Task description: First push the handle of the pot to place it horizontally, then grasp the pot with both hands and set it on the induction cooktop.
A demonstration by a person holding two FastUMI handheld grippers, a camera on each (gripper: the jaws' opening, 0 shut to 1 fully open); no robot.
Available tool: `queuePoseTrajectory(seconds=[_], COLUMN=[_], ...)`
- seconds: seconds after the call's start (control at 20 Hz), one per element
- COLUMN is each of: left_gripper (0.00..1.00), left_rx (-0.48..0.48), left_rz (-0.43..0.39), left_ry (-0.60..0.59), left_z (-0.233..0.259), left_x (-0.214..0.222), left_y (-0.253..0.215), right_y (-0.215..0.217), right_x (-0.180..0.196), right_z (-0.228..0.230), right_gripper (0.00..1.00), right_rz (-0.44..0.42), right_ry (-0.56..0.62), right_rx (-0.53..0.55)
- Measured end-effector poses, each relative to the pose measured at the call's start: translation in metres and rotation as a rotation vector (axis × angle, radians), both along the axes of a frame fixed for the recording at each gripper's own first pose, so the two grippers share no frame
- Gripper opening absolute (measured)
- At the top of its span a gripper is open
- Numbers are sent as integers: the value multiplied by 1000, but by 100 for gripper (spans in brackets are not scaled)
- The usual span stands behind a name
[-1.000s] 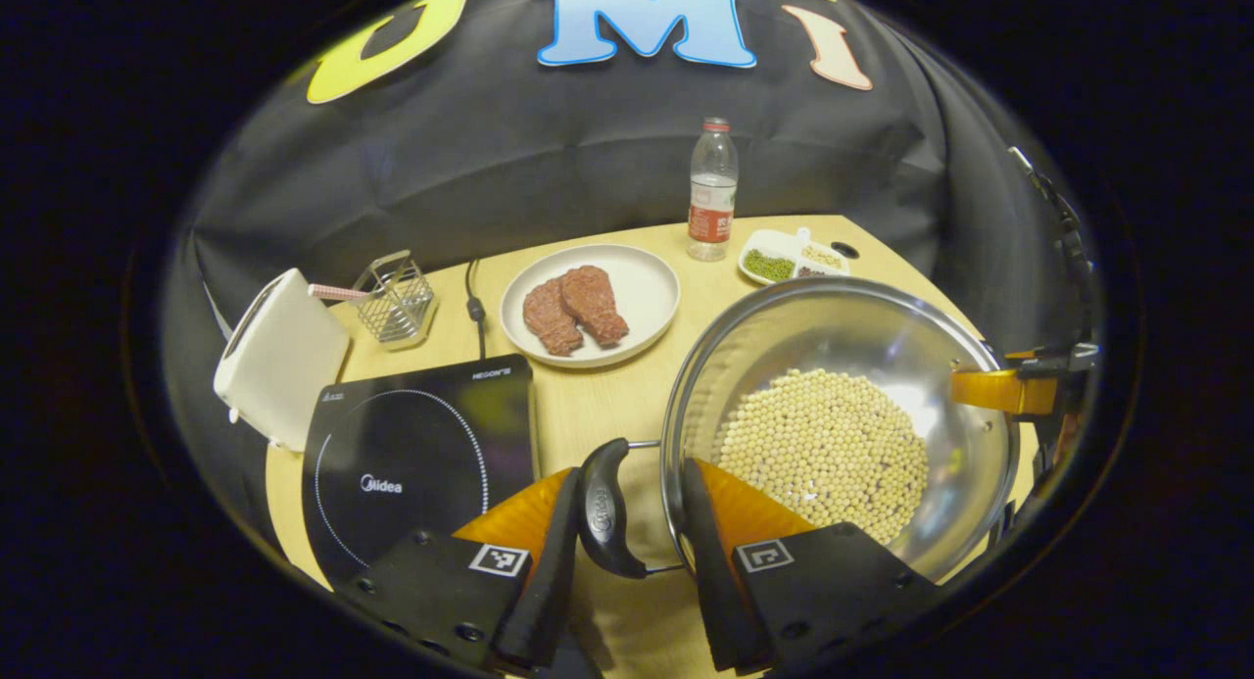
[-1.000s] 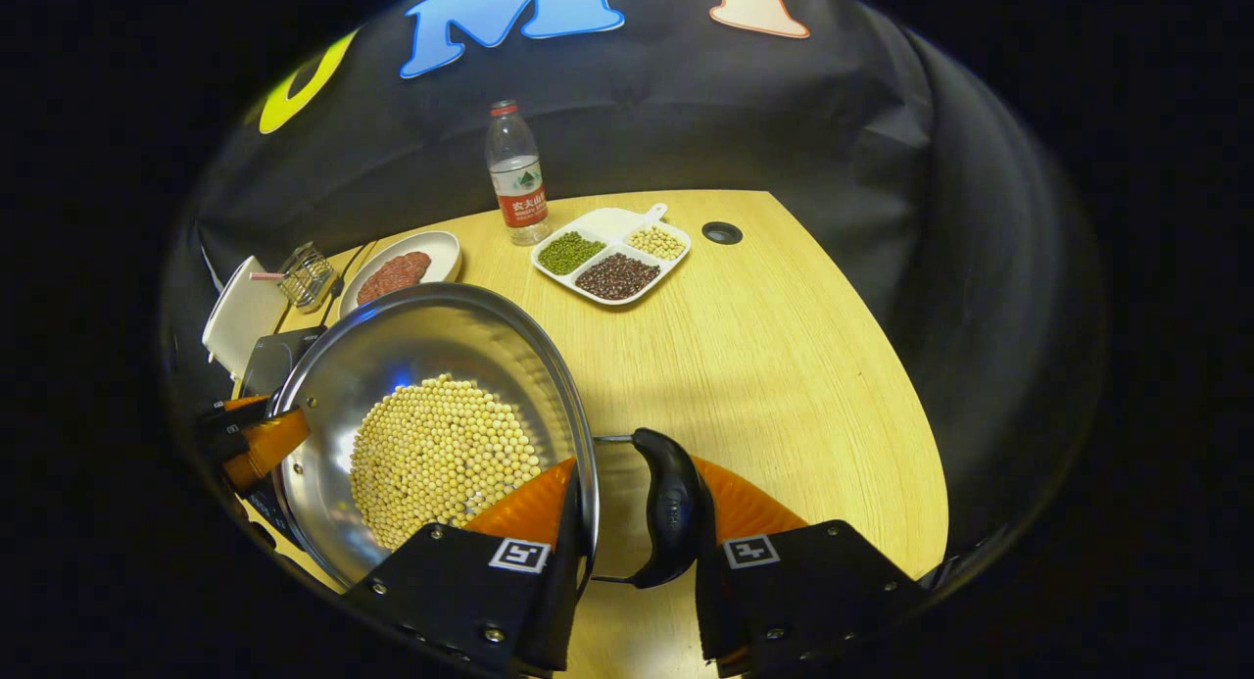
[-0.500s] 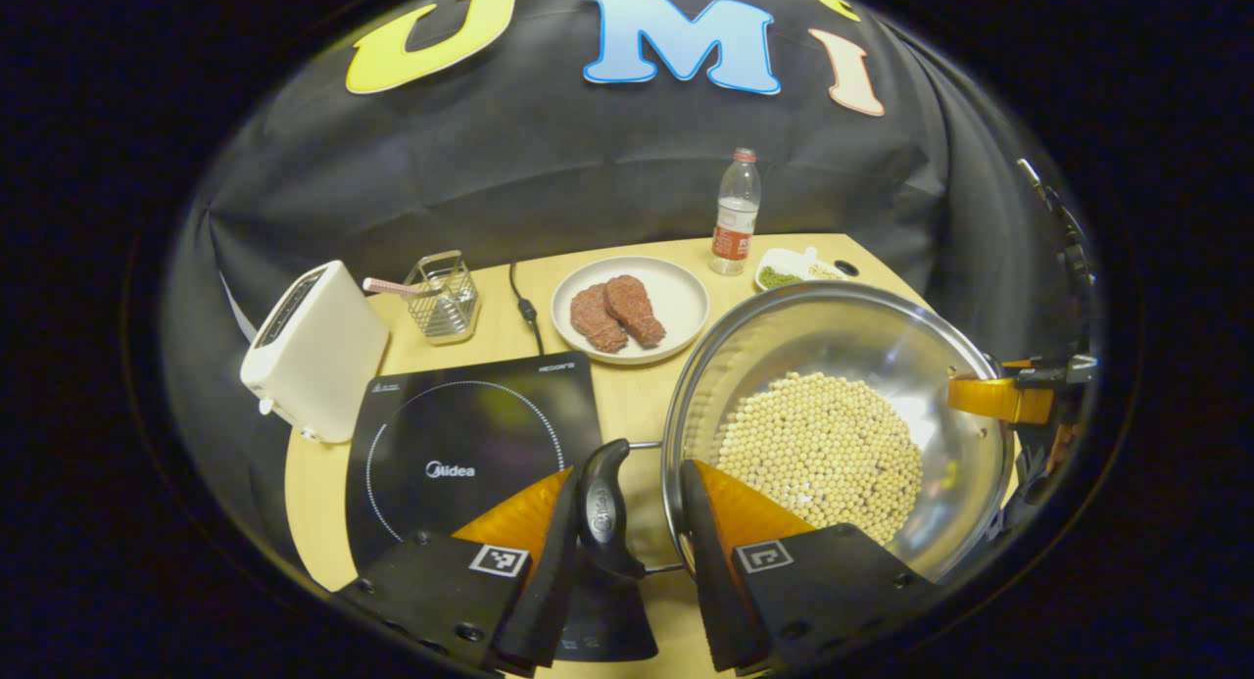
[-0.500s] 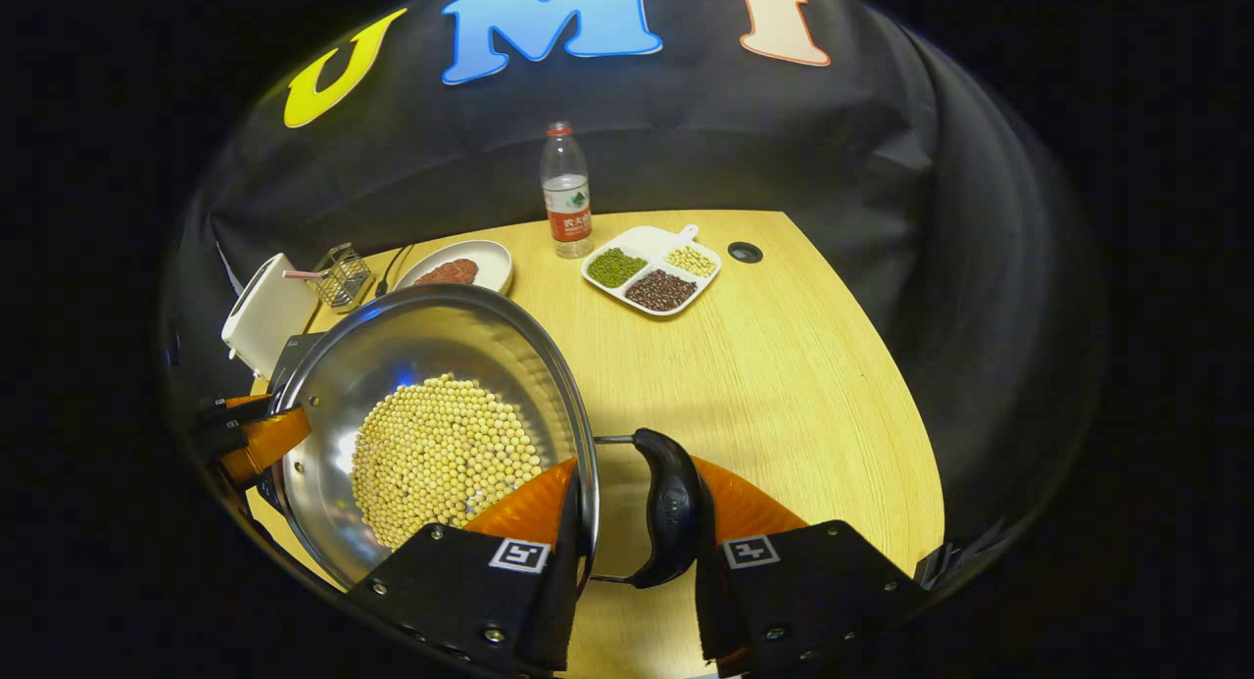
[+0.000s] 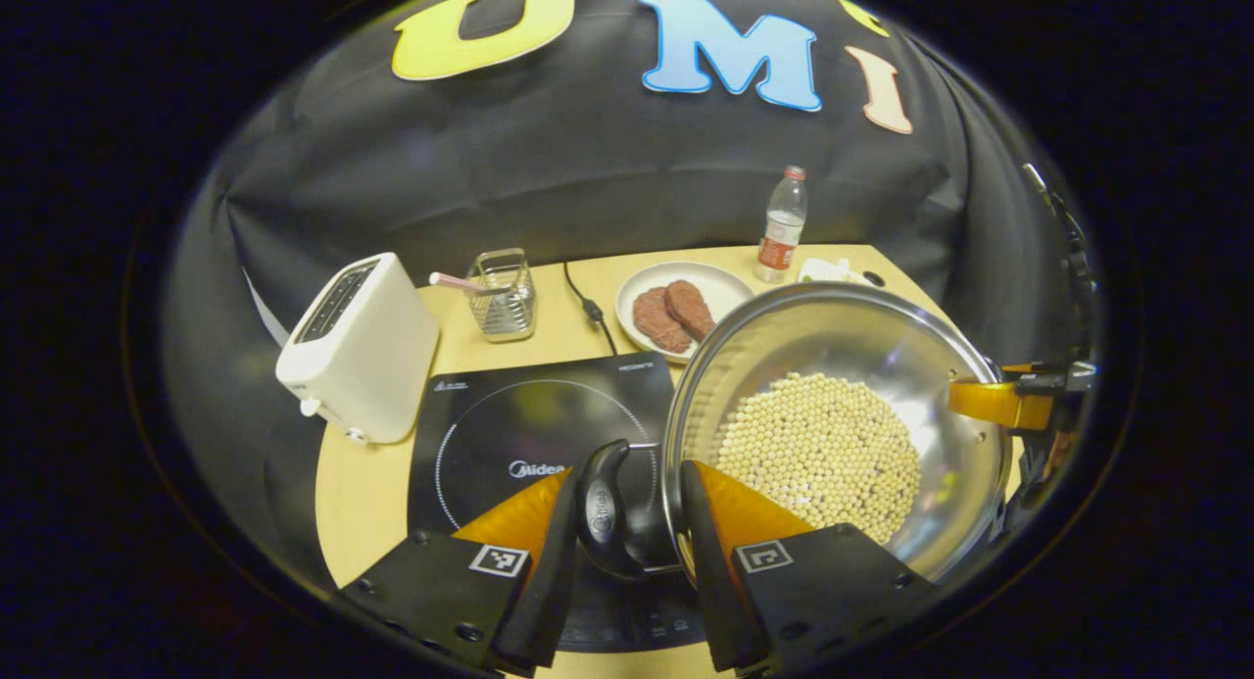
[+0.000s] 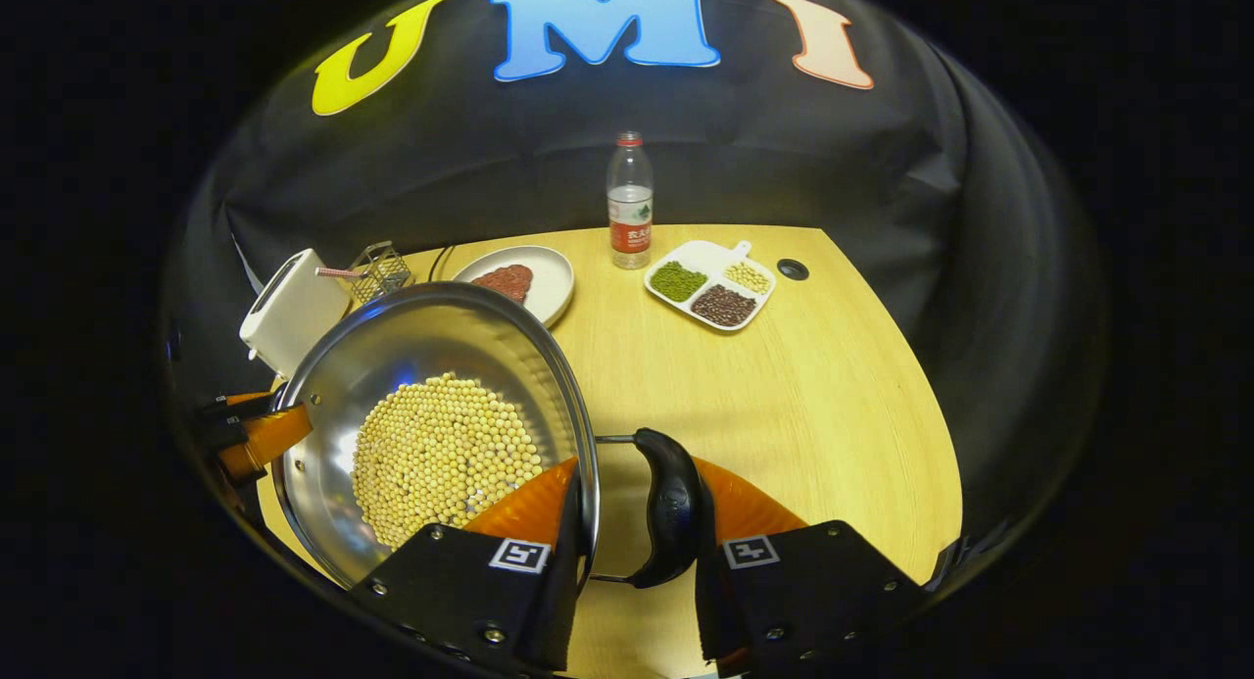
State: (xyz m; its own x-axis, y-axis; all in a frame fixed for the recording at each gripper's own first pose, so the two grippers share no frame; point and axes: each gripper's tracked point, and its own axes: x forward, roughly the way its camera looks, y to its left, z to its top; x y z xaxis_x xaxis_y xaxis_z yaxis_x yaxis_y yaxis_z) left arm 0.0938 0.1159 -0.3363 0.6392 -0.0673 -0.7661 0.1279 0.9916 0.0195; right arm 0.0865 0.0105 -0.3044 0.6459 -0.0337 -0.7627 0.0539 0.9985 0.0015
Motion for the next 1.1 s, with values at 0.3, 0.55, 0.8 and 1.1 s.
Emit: queuePoseTrajectory(seconds=[0.3, 0.55, 0.8, 1.1], left_gripper=[62, 62, 59, 62], left_rx=[-2, 4, 5, 18], left_rz=[30, 37, 53, 65], left_ry=[25, 31, 42, 39], left_z=[-7, -9, -14, -14], left_x=[1, 3, 4, 8], left_y=[44, 71, 93, 123], right_y=[39, 63, 82, 109], right_x=[11, 18, 25, 32], right_z=[-4, -9, -14, -19], right_gripper=[49, 49, 49, 49], right_rz=[26, 35, 55, 66], right_ry=[15, 31, 41, 48], right_rx=[-4, 2, 14, 34])
